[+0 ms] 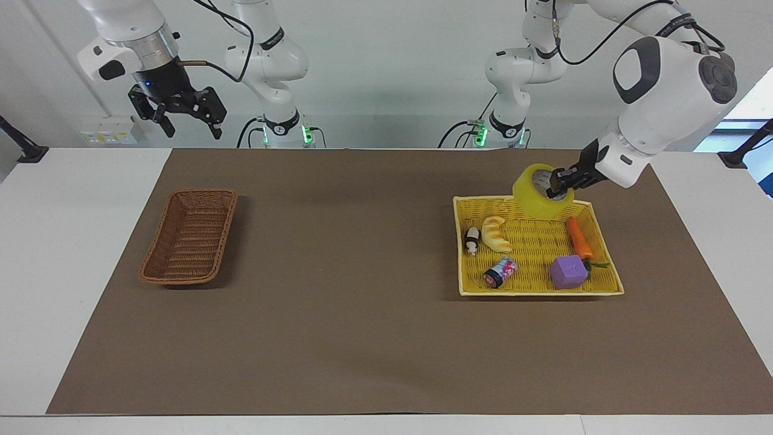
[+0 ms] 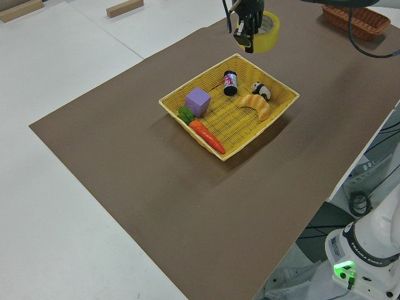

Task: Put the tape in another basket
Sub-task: 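Grasp the tape roll rim with the left gripper and lift it, then carry the tape toward the middle while the right gripper reaches toward it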

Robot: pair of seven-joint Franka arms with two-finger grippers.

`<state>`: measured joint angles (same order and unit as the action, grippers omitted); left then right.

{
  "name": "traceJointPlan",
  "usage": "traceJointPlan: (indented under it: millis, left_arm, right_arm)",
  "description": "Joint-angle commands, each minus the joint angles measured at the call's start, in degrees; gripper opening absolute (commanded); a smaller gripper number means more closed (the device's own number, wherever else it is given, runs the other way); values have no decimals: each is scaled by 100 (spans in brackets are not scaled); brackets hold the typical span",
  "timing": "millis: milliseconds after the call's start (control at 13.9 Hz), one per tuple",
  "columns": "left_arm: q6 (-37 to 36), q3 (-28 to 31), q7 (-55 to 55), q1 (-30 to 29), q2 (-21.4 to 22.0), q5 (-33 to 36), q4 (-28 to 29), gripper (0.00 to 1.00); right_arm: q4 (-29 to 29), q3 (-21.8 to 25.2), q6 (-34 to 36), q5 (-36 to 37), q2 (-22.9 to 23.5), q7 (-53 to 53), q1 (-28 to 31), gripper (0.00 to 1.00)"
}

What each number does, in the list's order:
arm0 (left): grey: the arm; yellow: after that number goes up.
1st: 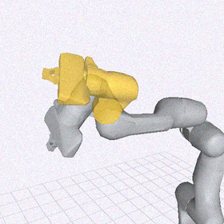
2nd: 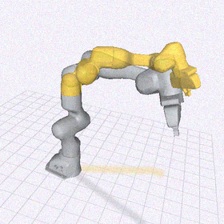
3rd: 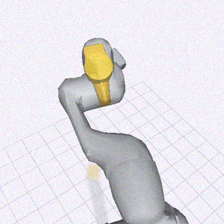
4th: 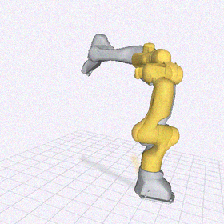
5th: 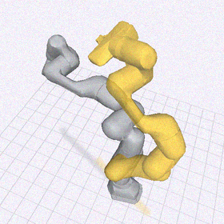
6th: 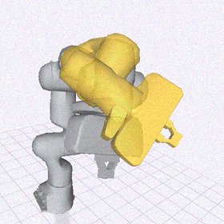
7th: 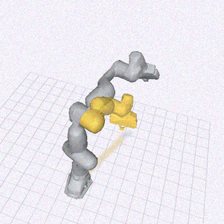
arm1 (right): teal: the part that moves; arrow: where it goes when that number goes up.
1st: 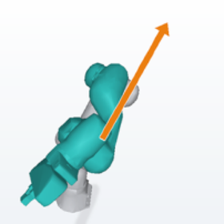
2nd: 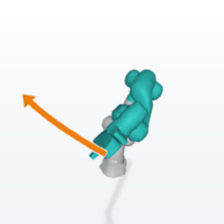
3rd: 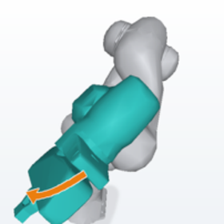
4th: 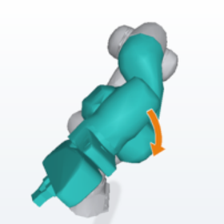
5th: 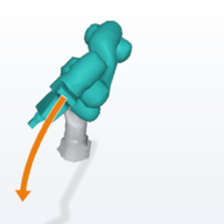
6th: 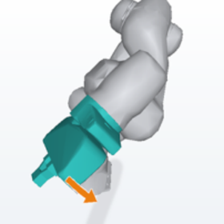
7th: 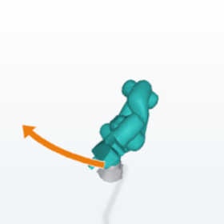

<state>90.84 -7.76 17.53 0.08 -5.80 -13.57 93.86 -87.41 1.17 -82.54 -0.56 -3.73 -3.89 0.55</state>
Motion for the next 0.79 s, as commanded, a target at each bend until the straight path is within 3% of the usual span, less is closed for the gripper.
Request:
traceJointPlan:
  millis: [0, 287, 502, 717]
  left_arm:
    - [599, 64, 461, 509, 299, -137, 553, 0]
    - [1276, 64, 462, 1010, 247, -935, 861, 0]
    - [1673, 64, 453, 1353, 168, -1358, 1003, 0]
    - [1971, 64, 400, 1818, -69, -1701, 1038, 0]
  right_arm:
    - [-22, -47, 245, -102, -31, 239, 288, 100]
    - [31, -466, 344, -224, -216, 396, 156, 100]
    - [-100, -723, -226, -286, -164, 336, -11, 100]
    - [-460, -732, -840, -926, -23, 301, -98, 100]
